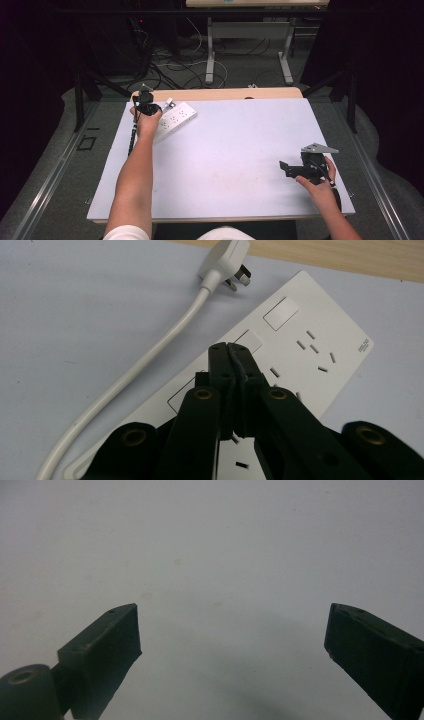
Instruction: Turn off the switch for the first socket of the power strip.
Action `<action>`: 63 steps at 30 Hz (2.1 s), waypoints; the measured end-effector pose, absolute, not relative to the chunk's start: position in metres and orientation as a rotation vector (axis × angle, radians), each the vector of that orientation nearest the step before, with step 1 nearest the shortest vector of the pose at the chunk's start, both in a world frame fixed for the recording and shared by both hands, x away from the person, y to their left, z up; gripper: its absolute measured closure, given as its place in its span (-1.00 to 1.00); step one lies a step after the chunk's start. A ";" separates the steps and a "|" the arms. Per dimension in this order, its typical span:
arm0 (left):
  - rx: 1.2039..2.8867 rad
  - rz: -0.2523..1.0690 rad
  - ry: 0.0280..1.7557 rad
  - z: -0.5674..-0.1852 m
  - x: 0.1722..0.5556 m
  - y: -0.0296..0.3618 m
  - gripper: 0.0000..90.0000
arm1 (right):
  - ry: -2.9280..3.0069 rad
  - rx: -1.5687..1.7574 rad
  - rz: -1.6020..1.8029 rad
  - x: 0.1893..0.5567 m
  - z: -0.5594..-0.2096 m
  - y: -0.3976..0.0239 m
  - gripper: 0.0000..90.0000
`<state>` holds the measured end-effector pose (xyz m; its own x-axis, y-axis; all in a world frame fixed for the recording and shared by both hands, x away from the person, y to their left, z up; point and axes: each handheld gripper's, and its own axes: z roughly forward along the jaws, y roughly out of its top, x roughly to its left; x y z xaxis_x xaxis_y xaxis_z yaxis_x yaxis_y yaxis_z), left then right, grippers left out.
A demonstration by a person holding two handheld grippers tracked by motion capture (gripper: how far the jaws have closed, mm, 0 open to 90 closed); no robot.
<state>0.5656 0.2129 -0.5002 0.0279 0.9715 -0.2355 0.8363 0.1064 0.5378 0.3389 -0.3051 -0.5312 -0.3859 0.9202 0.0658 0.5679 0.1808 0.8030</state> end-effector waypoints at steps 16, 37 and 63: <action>1.785 0.331 1.857 -0.509 0.570 0.210 1.00 | 2.030 1.387 1.079 0.339 -0.531 -0.304 -0.84; 1.814 0.367 1.867 -0.516 0.571 0.207 1.00 | 2.022 1.389 1.078 0.338 -0.531 -0.304 -0.84; 1.819 0.396 1.845 -0.520 0.570 0.207 1.00 | 2.031 1.388 1.078 0.339 -0.531 -0.304 -0.84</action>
